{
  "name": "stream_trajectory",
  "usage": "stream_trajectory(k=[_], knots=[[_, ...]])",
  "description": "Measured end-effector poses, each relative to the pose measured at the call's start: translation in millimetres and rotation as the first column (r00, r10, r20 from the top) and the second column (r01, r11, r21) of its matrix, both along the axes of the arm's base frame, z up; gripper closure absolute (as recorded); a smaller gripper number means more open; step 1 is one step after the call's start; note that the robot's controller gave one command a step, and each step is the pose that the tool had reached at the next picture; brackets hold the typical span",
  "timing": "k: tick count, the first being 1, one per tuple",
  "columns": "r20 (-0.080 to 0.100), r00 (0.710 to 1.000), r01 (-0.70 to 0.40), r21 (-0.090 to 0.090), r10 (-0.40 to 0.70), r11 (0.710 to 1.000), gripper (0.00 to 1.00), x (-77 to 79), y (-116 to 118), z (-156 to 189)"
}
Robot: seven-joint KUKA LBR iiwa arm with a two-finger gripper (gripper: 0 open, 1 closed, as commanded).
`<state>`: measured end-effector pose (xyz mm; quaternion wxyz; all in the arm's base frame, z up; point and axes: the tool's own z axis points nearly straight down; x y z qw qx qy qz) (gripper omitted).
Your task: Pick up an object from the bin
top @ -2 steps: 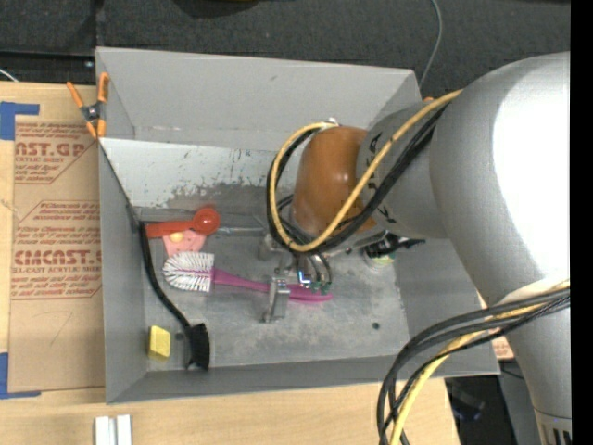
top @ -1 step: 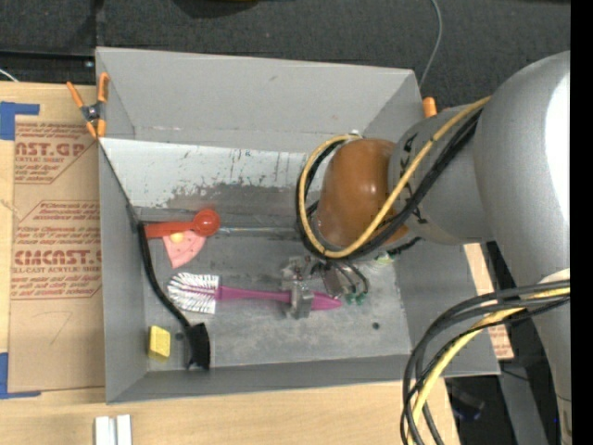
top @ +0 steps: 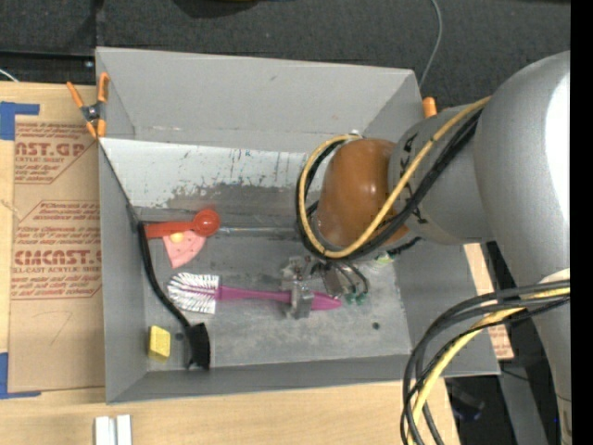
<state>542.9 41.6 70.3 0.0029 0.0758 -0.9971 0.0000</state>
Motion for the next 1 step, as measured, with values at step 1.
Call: stream_trajectory(k=[1], knots=[[-0.012, 1.000, 0.000, -0.001, 0.000, 1.000, 1.00, -3.8, 0.0, 22.6]])
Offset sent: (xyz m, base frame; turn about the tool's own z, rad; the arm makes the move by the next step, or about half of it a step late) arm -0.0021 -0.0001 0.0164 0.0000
